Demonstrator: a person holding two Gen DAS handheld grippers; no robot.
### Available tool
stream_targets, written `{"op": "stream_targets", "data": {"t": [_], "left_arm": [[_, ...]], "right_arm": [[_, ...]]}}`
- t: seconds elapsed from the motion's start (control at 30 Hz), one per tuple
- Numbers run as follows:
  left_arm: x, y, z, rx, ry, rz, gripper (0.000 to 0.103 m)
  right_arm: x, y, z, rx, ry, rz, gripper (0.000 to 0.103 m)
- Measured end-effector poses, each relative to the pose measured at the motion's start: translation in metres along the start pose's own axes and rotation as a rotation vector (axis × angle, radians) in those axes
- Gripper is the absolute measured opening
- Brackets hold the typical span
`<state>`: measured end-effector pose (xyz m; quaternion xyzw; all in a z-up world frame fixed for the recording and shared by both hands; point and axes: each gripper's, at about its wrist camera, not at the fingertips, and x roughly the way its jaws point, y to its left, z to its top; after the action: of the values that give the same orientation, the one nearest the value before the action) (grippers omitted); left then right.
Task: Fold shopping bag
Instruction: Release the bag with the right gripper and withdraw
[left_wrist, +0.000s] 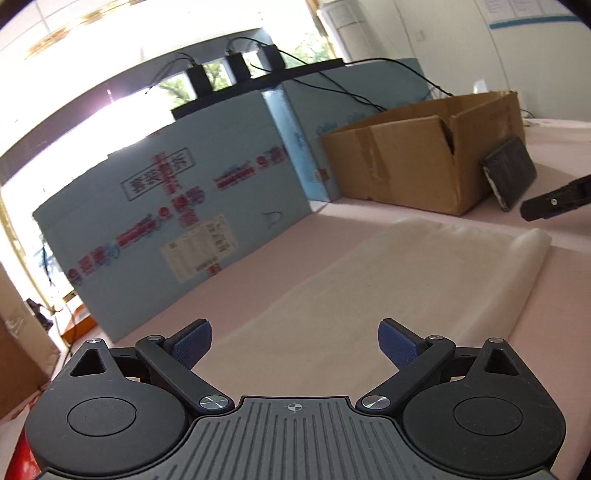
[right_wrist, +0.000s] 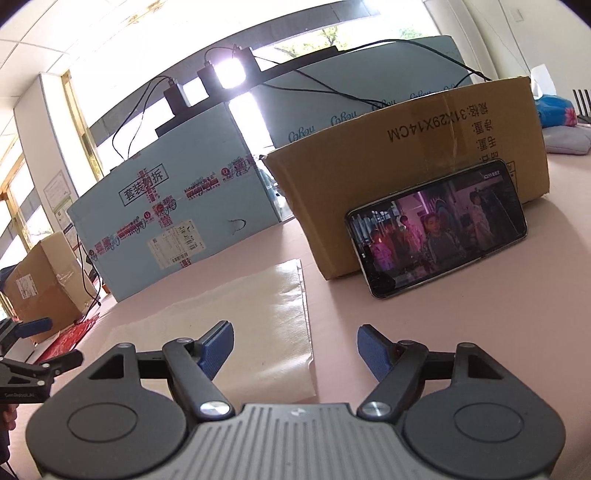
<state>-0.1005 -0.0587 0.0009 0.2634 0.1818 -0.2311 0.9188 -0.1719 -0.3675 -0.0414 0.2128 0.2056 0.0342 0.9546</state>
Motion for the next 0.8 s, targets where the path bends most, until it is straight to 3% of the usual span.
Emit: {"op": "stream_targets", "data": {"t": [0.13, 0.43, 0.7, 0.8], "left_arm": [[0.008, -0.018, -0.001, 0.021, 0.017, -0.041, 0.098], [0.016, -0.039, -0.015, 0.056, 0.055, -0.005, 0.103], [0.016, -0.038, -0.017, 0.041, 0.047, 0.014, 0.103], [0.016, -0.037, -0.018, 0.034, 0.046, 0.012, 0.103]], "right_arm": [[0.008, 0.010, -0.001, -0.084, 0.032, 0.004, 0.076], [0.025, 0.037, -0.008, -0.311, 0.123, -0.089, 0.075], [0.016, 0.029, -0.010, -0.389, 0.109, -0.185, 0.075], [0.009, 0.021, -0.009, -0.388, 0.088, -0.182, 0.075]]}}
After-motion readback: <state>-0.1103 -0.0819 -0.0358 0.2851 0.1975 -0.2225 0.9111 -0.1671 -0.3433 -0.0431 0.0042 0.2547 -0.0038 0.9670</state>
